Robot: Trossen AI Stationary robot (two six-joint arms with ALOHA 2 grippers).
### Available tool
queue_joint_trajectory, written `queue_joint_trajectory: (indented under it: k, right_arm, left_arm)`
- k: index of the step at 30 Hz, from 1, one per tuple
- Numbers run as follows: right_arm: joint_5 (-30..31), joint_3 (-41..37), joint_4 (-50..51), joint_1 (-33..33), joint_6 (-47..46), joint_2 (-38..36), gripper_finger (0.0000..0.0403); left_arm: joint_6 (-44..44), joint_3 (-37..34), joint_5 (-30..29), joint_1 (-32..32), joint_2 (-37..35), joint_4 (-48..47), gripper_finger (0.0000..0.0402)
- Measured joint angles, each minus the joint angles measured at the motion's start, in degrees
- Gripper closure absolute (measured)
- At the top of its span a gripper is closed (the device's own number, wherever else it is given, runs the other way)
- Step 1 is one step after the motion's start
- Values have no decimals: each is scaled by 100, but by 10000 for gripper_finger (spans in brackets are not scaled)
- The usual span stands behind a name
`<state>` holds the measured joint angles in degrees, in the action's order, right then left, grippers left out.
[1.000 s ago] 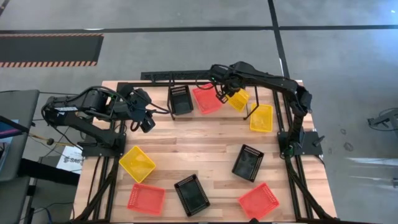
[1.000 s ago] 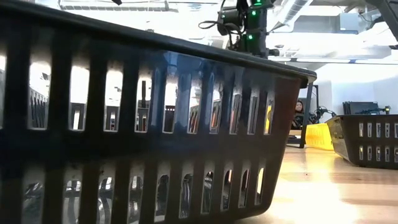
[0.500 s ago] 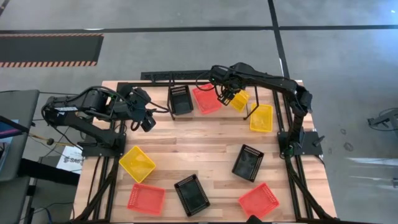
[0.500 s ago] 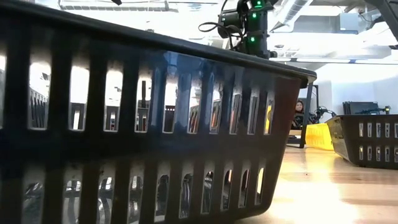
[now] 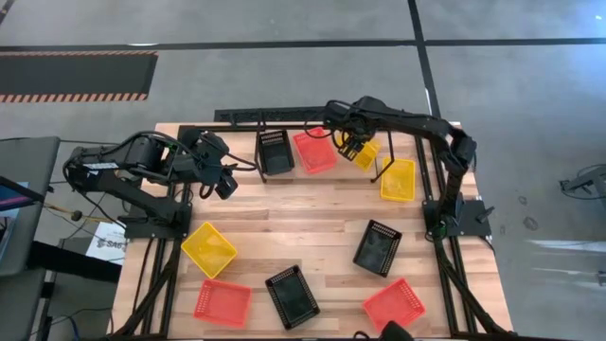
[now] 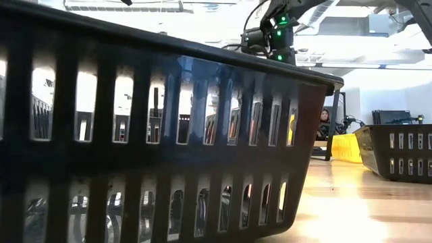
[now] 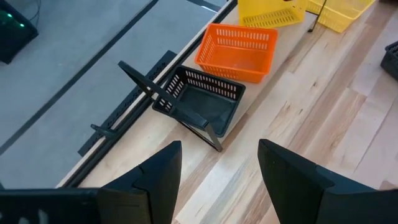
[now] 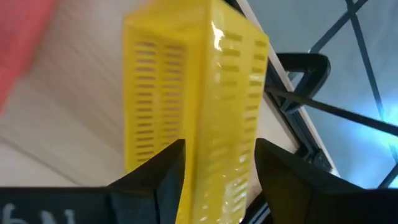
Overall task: Stack baskets on shelf by color
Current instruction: Adjust the yellow bin on the shelf
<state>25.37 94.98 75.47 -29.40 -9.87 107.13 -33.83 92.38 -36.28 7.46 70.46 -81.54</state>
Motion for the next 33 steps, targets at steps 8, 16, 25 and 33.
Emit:
queue_joint_trajectory:
  k: [8, 16, 25, 33]
  right_arm:
    - [-1, -26, -4, -81, -120, 2, 286]
    - [-106, -28, -3, -97, -65, 2, 386]
    - [-124, -28, 230, -437, -622, 2, 396]
    - [-520, -28, -85, -490, -1550, 2, 396]
  left_arm:
    - [-94, 0, -42, 1, 0, 0, 201]
    - [-139, 0, -43, 2, 0, 0, 201]
    - [-135, 0, -41, 1, 0, -2, 201]
    - [-120, 0, -41, 0, 0, -3, 201]
